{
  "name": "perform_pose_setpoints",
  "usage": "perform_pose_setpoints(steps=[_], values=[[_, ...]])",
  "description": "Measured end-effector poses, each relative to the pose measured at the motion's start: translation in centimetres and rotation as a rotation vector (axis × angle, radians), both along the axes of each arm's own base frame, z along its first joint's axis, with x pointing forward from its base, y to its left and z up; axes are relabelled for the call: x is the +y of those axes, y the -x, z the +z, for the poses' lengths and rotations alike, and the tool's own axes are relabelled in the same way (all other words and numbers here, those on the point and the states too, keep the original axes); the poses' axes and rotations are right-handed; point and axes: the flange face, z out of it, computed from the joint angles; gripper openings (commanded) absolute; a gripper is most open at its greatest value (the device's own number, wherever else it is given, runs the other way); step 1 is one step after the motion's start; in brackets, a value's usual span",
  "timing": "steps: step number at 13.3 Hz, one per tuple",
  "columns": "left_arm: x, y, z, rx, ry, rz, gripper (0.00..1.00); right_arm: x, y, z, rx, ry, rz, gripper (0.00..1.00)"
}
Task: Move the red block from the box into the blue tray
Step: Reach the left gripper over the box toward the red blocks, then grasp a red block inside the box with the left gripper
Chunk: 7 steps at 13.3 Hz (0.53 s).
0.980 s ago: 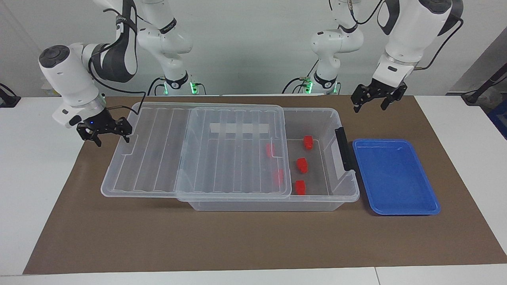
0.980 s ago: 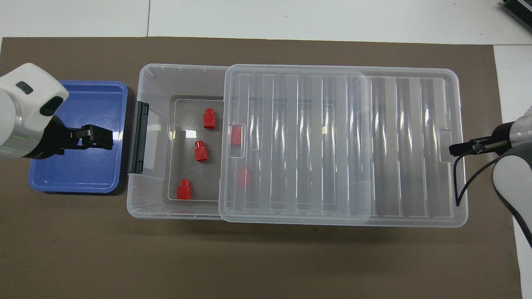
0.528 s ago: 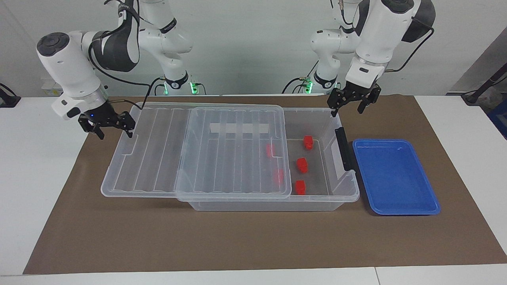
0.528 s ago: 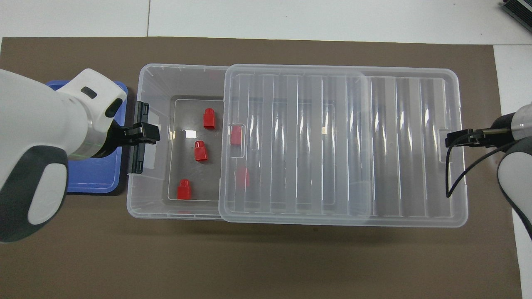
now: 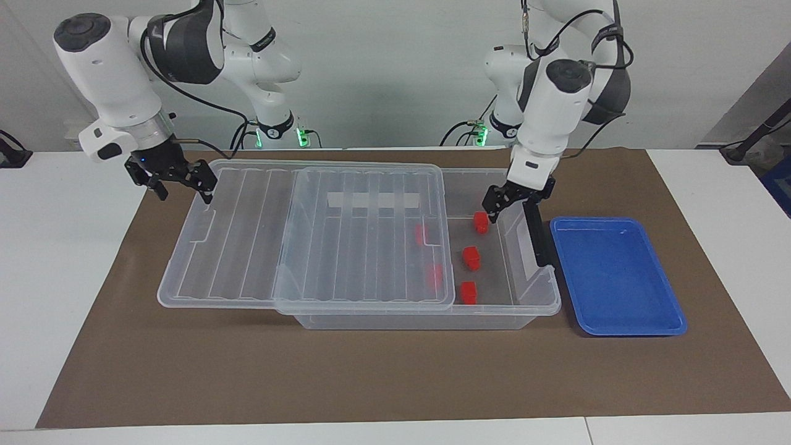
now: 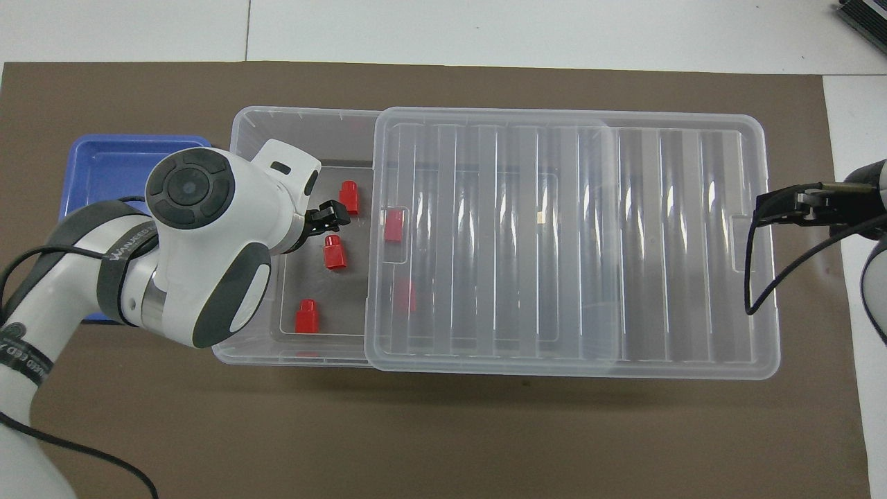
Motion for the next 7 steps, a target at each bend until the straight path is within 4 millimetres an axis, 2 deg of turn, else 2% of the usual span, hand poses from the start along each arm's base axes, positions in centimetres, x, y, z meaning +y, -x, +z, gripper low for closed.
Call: perform_pose_setpoints(steps=[4, 7], values=[[-0.6, 0.2, -5.5, -0.014, -0.04, -0.007, 1.0, 1.5, -0.1, 0.7, 0.007, -0.001, -0.012, 1.0], [-2.4, 0.7, -9.2, -0.016, -0.072, 0.003, 1.0, 1.6, 0.0, 0.7, 0.021, -0.001, -0.011, 1.0]])
